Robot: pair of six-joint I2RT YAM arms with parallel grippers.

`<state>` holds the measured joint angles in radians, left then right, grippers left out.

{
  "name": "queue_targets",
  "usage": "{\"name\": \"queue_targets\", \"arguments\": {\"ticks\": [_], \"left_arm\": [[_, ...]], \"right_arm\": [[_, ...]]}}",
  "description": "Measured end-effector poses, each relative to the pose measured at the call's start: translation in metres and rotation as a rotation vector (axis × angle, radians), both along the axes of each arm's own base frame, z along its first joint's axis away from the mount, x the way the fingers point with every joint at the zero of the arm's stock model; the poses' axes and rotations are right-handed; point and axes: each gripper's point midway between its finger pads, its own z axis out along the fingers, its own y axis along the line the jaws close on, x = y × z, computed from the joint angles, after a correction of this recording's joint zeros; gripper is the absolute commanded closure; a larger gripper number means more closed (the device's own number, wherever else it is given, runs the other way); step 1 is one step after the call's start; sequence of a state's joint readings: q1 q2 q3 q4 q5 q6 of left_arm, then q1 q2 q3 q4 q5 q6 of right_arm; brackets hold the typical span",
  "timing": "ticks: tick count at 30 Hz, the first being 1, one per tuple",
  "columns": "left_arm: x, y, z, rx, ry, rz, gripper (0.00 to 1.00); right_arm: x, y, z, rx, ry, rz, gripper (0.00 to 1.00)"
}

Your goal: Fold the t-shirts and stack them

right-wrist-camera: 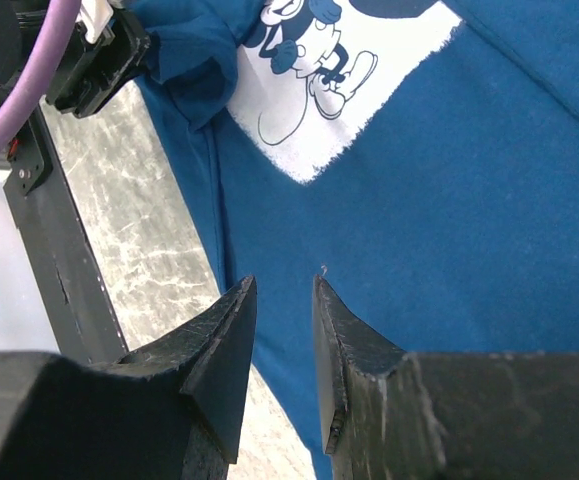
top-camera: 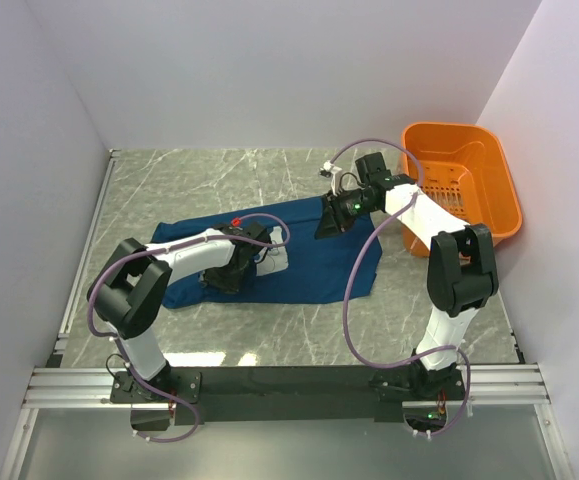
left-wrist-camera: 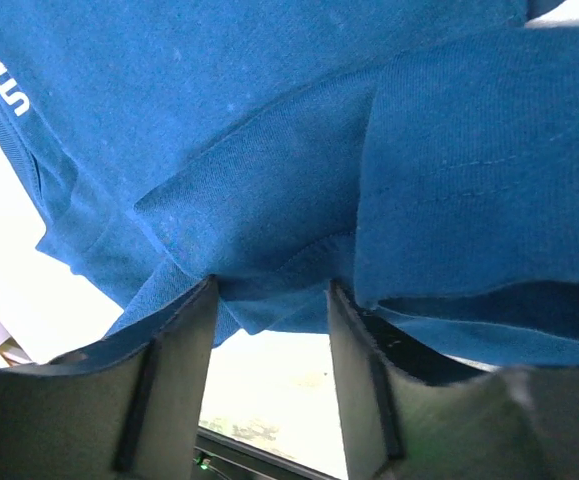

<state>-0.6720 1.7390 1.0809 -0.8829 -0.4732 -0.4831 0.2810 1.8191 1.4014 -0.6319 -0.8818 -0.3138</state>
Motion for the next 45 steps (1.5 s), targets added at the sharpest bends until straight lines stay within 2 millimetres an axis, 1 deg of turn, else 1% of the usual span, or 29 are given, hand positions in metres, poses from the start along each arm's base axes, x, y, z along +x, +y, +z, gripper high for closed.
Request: {"name": "queue_targets", "arguments": {"ticks": [2, 3, 5, 6, 10, 13, 18, 19, 20, 23, 25, 27, 28, 29, 31, 37, 39, 45], "left_arm": [[0.000, -0.001, 0.000, -0.005, 0.001, -0.001, 0.54], [0.000, -0.001, 0.000, -0.005, 0.001, -0.003, 0.59], [0.000, -0.001, 0.000, -0.005, 0.002, -0.006, 0.64], [0.000, -0.001, 0.000, -0.004, 0.003, -0.007, 0.70], [0.001, -0.001, 0.001, -0.004, 0.003, -0.010, 0.72], [0.003, -0.004, 0.005, -0.012, 0.001, -0.011, 0.72], [0.012, -0.017, 0.017, -0.059, -0.012, -0.023, 0.65], [0.012, -0.019, 0.020, -0.071, -0.013, -0.026, 0.65], [0.013, -0.021, 0.022, -0.081, -0.014, -0.028, 0.65], [0.011, -0.025, 0.028, -0.114, -0.013, -0.034, 0.72], [0.011, -0.026, 0.029, -0.131, -0.009, -0.034, 0.73], [0.010, -0.025, 0.030, -0.145, -0.005, -0.028, 0.69], [0.011, -0.024, 0.031, -0.150, -0.003, -0.025, 0.64], [0.010, -0.022, 0.031, -0.154, 0.001, -0.023, 0.55], [0.009, -0.019, 0.030, -0.157, 0.009, -0.021, 0.50], [0.001, -0.013, 0.028, -0.153, 0.025, -0.015, 0.50], [-0.001, -0.012, 0.026, -0.150, 0.033, -0.013, 0.53], [-0.004, -0.007, 0.022, -0.143, 0.046, 0.008, 0.53]], "right_arm": [[0.000, 0.000, 0.000, 0.000, 0.001, -0.001, 0.64], [0.000, 0.000, 0.000, 0.000, 0.002, -0.001, 0.64], [0.000, 0.000, 0.000, 0.000, 0.001, -0.001, 0.64], [0.000, 0.000, 0.000, 0.000, 0.001, -0.001, 0.63], [0.000, 0.000, 0.000, 0.000, 0.001, -0.002, 0.64], [0.000, -0.001, 0.001, 0.000, 0.000, -0.004, 0.64], [0.001, -0.003, 0.001, 0.000, 0.000, -0.009, 0.64], [0.001, -0.003, 0.001, 0.000, 0.000, -0.010, 0.64], [0.001, -0.003, 0.001, 0.000, 0.000, -0.010, 0.64], [0.001, -0.003, 0.001, 0.000, -0.001, -0.010, 0.64], [0.001, -0.003, 0.001, 0.000, 0.000, -0.010, 0.64], [0.001, -0.004, 0.001, 0.000, 0.000, -0.011, 0.64], [0.001, -0.004, 0.001, 0.000, 0.000, -0.012, 0.64], [0.002, -0.004, 0.001, 0.000, 0.000, -0.012, 0.64], [0.001, -0.005, 0.000, -0.001, 0.002, -0.014, 0.64], [-0.003, -0.008, -0.006, -0.007, 0.023, -0.019, 0.64], [-0.003, -0.008, -0.007, -0.007, 0.025, -0.019, 0.63], [-0.003, -0.009, -0.007, -0.007, 0.025, -0.020, 0.64]]}}
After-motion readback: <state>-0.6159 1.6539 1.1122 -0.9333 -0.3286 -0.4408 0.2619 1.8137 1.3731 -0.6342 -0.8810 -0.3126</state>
